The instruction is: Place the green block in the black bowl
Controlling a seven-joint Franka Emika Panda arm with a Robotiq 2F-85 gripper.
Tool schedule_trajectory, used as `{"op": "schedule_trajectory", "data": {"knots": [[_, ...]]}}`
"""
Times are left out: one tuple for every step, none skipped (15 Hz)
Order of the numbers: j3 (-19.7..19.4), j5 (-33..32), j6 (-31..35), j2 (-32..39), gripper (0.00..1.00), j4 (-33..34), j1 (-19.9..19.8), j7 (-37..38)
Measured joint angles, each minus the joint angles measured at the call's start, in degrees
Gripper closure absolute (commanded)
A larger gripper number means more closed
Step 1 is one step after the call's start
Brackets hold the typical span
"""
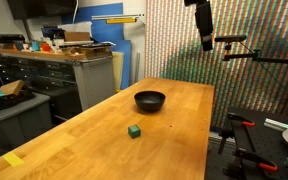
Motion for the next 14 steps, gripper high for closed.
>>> {"op": "schedule_trajectory", "data": {"knots": [[-0.1, 0.0, 0.0, 0.1, 0.0, -0.1, 0.0, 0.4], [-0.1, 0.0, 0.1, 0.1, 0.0, -0.2, 0.0, 1.5], [-0.1, 0.0, 0.1, 0.3, 0.0, -0.2, 0.0, 2.9], [-0.1, 0.0, 0.1, 0.5, 0.0, -0.1, 0.0, 4.5], [-0.1, 0.0, 0.1, 0.9, 0.0, 0.0, 0.0, 6.3], [-0.1, 0.0, 0.1, 1.5, 0.0, 0.1, 0.0, 8.1], [-0.2, 0.0, 0.1, 2.2, 0.0, 0.3, 0.0, 9.8], [-0.2, 0.0, 0.3, 3.2, 0.0, 0.7, -0.1, 11.7], [-0.2, 0.0, 0.6, 4.4, 0.0, 1.1, -0.2, 13.5], [-0.2, -0.1, 1.2, 5.8, 0.0, 1.6, -0.3, 15.0], [-0.3, -0.3, 1.8, 7.5, 0.0, 2.2, -0.3, 16.4], [-0.5, -0.7, 2.4, 9.4, 0.0, 3.0, -0.3, 17.6], [-0.6, -1.1, 3.4, 11.4, 0.0, 3.8, -0.3, 18.7], [-0.9, -1.5, 4.5, 13.4, 0.0, 4.6, -0.3, 19.6]]}}
